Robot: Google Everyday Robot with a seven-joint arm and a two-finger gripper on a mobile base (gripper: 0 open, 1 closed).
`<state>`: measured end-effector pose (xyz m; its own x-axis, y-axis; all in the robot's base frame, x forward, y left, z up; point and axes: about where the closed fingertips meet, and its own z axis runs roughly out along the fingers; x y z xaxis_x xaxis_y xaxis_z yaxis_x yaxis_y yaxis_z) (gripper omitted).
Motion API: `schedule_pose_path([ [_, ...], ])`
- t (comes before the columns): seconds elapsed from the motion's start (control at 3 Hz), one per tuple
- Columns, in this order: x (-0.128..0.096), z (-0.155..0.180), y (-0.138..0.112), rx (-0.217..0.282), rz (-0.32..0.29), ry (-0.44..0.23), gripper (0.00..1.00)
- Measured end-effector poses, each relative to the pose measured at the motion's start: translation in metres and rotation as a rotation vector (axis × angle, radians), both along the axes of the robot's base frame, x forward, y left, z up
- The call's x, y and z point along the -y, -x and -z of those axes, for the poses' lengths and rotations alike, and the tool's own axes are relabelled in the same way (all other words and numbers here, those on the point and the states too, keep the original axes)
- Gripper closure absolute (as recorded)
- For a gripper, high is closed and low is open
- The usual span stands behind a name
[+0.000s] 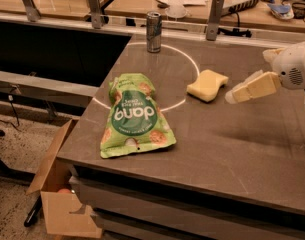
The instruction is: Move sponge near redbull can
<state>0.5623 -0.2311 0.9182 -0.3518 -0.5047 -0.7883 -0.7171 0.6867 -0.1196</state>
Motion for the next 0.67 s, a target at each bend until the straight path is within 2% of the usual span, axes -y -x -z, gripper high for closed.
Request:
schedule_pose_path([
  [0.33, -0.018, 0.011, -0.021, 0.042, -0.041, 0.016, 0.0],
  [0.67, -0.025, 0.023, -0.039, 0.064, -0.044, 0.021, 0.0],
])
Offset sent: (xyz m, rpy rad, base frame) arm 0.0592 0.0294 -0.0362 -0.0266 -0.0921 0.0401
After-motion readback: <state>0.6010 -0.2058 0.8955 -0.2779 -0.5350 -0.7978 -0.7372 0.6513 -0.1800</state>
